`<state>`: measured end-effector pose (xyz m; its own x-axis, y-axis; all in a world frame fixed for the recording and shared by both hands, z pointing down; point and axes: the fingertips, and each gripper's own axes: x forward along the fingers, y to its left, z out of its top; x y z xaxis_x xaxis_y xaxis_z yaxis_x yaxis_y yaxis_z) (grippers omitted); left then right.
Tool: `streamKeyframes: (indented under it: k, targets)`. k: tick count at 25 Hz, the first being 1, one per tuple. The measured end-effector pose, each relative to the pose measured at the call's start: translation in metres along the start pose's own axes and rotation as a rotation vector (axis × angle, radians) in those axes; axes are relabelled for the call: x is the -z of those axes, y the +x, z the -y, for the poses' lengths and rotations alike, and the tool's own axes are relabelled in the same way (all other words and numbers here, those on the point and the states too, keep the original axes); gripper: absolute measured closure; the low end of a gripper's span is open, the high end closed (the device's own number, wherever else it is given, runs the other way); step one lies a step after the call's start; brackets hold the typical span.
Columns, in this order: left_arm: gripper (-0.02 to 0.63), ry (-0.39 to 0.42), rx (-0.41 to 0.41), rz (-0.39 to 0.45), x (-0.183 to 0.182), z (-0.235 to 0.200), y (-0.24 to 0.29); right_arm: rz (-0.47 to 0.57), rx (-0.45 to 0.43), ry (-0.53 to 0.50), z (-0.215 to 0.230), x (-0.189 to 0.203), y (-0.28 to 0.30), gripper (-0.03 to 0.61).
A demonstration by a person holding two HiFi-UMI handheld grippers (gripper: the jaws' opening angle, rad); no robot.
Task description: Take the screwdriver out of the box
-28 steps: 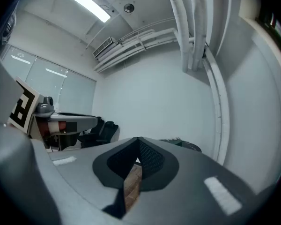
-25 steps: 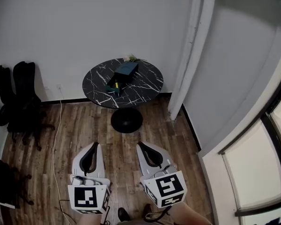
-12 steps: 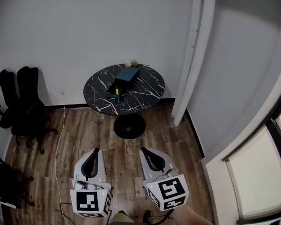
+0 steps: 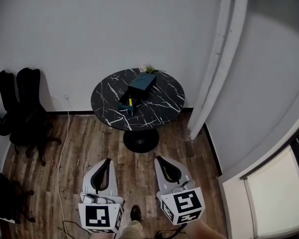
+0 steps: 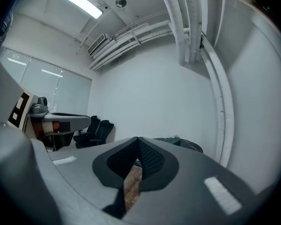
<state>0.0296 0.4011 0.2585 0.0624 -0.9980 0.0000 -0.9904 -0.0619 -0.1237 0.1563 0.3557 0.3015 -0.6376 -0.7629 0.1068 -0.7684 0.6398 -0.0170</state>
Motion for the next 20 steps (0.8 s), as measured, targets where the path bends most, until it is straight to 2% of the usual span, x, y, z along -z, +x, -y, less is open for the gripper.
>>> streamKeyframes:
  k: [11, 20]
  targets:
    - [0.614, -0.017, 0.031, 0.021, 0.006, -0.085, 0.103, 0.012, 0.027, -0.017, 0.004, -0.028, 0.131, 0.552]
    - [0.614, -0.020, 0.073, 0.019, 0.015, -0.117, 0.158, 0.007, 0.068, -0.008, 0.016, -0.029, 0.186, 0.552]
